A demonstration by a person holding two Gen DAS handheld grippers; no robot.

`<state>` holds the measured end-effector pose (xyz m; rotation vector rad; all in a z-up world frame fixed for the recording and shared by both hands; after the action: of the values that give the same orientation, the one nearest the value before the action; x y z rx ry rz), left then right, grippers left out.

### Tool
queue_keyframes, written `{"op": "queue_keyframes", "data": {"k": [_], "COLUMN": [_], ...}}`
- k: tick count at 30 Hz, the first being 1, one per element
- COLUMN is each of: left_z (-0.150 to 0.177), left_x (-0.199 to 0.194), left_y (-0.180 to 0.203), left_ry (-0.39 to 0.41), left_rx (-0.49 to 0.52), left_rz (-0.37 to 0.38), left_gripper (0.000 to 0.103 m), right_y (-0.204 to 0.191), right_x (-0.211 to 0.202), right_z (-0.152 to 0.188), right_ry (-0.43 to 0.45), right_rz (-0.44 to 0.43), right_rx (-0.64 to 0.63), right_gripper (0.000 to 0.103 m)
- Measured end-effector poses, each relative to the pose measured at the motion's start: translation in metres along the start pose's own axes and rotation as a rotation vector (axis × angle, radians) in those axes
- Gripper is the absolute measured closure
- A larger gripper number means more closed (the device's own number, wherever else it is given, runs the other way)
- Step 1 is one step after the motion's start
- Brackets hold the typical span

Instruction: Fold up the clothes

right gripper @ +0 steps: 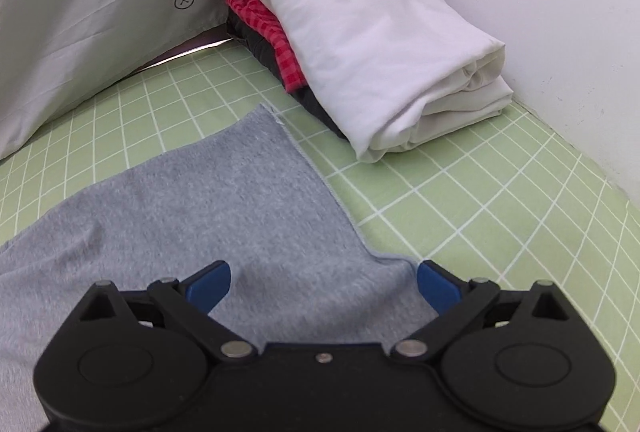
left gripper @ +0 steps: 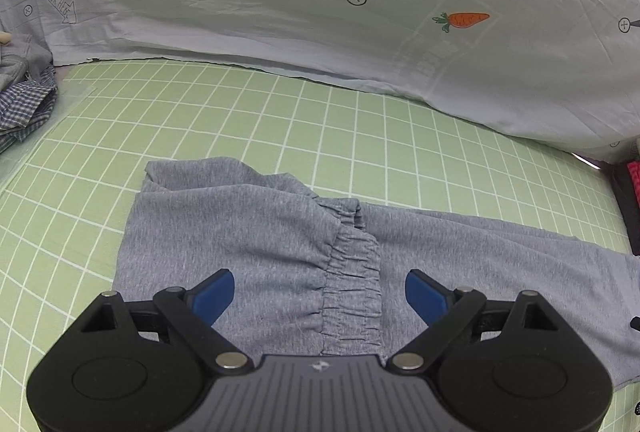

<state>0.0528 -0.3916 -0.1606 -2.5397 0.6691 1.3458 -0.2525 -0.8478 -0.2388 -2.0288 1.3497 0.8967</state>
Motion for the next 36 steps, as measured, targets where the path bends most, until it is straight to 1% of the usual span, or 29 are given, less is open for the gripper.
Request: {"op": "queue_keyframes", "data": {"k": [2,7,8,9,10,11,12,13,14,15,16,22,26,29,32,36], "left_z": [0.000,0.001,0.002,0.002,0.002,0.002,0.002,0.003,0.003,0.003,0.003,0.009,0.021,0.028,0.034,0.041], "left_x": [0.000,0.002,0.002,0.003,0.003,0.003,0.004,0.004,0.004,0.004,0.002,-0.025,-0.040,-0.049,-0.056,-0.062], "left_y": [-0.001,-0.001,-0.002,-0.002,-0.002,-0.002,-0.002,-0.002,-0.003,-0.004,-0.006,-0.033,-0.056,-0.074,-0.091,-0.117], "left_ry": [-0.006,-0.025,-0.025,-0.025,-0.025,-0.025,-0.025,-0.025,-0.029,-0.032,-0.028,0.028,0.044,0.051,0.053,0.052], "left_rx": [0.001,0.011,0.012,0.013,0.014,0.014,0.015,0.016,0.014,0.008,0.001,-0.102,-0.149,-0.174,-0.181,-0.167], "left_rz": [-0.018,-0.053,-0.054,-0.056,-0.058,-0.059,-0.061,-0.062,-0.068,-0.075,-0.078,-0.070,-0.074,-0.066,-0.062,-0.057], "left_gripper": [0.011,0.011,0.011,0.011,0.011,0.011,0.011,0.011,0.011,0.011,0.011,0.011,0.011,0.011,0.011,0.011], "right_y": [0.003,0.000,0.000,-0.001,-0.002,-0.004,-0.006,-0.010,-0.013,-0.017,-0.021,-0.042,-0.063,-0.090,-0.123,-0.176], "right_x": [0.010,0.015,0.016,0.017,0.017,0.015,0.013,0.009,0.004,0.000,-0.004,-0.028,-0.053,-0.076,-0.098,-0.122], "right_z": [-0.003,-0.001,0.000,0.000,0.000,0.000,0.000,0.000,-0.001,-0.002,-0.002,-0.006,-0.004,0.009,0.027,0.074], "right_ry": [-0.011,-0.023,-0.025,-0.027,-0.029,-0.028,-0.026,-0.020,-0.015,-0.009,-0.004,0.029,0.069,0.103,0.118,0.112], "right_rz": [-0.016,-0.054,-0.062,-0.070,-0.077,-0.086,-0.094,-0.100,-0.106,-0.111,-0.117,-0.152,-0.179,-0.209,-0.248,-0.309], "right_rx": [0.003,-0.011,-0.014,-0.017,-0.021,-0.031,-0.041,-0.053,-0.066,-0.078,-0.090,-0.163,-0.219,-0.256,-0.283,-0.333], "right_gripper": [0.002,0.002,0.004,0.010,0.014,0.022,0.027,0.043,0.065,0.085,0.090,0.092,0.092,0.092,0.092,0.092]}}
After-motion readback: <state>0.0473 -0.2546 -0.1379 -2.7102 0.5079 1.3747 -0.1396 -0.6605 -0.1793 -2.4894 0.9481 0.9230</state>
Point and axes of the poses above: each gripper's, at about its wrist camera, not at the fingertips, and x roughly the way its jaws point, y to its right, z to its underside, the point moved 5 cm from there along x, roughly the way its jaws point, and after that the axes turned 8 degrees about x, right-handed, at the moved point
